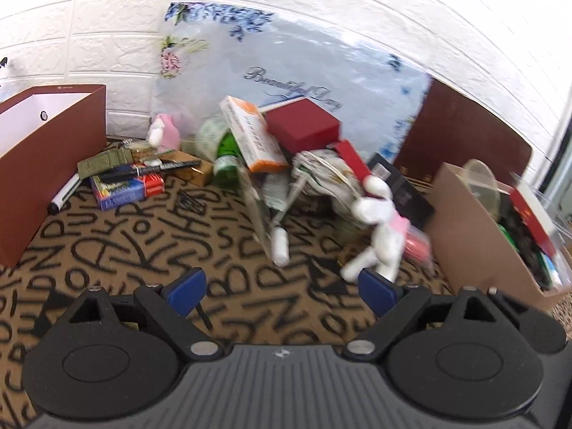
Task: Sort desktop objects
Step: 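Withdraw both grippers back over the table, then grasp the black marker with the right gripper while the left grasps the bagged brush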
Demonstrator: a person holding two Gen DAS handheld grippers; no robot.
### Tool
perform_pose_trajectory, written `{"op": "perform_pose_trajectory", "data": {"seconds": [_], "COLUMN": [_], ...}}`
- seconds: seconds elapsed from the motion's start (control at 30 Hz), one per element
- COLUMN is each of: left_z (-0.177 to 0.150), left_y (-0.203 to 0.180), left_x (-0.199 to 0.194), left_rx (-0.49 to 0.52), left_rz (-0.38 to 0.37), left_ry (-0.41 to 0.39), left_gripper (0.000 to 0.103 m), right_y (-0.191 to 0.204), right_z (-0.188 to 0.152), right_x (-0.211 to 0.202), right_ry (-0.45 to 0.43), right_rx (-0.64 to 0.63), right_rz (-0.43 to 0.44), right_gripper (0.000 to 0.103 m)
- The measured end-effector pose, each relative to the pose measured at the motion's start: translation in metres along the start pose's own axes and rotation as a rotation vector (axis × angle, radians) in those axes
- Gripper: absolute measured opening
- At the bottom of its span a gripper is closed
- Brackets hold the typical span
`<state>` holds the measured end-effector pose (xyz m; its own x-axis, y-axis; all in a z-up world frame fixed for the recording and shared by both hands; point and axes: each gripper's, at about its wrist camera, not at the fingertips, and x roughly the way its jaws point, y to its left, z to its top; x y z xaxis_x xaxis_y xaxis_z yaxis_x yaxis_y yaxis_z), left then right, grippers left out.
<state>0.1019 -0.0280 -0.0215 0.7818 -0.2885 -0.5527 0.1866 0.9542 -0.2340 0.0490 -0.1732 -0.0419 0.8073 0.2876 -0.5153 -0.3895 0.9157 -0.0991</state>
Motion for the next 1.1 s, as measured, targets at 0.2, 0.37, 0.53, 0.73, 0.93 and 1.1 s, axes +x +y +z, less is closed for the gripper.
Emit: {"op": "perform_pose_trajectory", "data": {"seconds": [0.2, 0.37, 0.53, 0.73, 0.93, 1.1], "left_z": [0.016, 0.022, 0.027, 0.030, 0.025, 0.016], "left_y": [0.014, 0.023, 0.029, 0.039, 0.043, 0.042], "left_x": [0.040, 0.075, 0.098, 0.124, 0.126, 0.104], "left_rx": [-0.006, -0.036, -0.059, -0.092, -0.098, -0.066], "left_rz": [0.001, -0.018, -0.036, -0.029, -0.061, -0.059], "left_ry": [0.024, 0.076, 0.093, 0.136, 0.140, 0.158], "left_gripper": [0.073, 0.049, 0.038, 0.024, 0.016, 0.016], "right_y": [0.004, 0.005, -0.007, -0.013, -0.019, -0.018], "right_z": [0.013, 0.019, 0.021, 0.023, 0.023, 0.019], "right_x": [0.045, 0.081, 0.113, 0.137, 0.143, 0.126], "right_ry": [0.028, 0.049, 0.075, 0.083, 0.080, 0.101], "right_rx": [0.002, -0.042, -0.022, 0.004, 0.025, 0.027], "right_rz": [-0.006, -0.040, -0.053, -0.052, -0.029, -0.016], "right_gripper": [0.065, 0.051, 0.044, 0.043, 0.019, 0.017]}}
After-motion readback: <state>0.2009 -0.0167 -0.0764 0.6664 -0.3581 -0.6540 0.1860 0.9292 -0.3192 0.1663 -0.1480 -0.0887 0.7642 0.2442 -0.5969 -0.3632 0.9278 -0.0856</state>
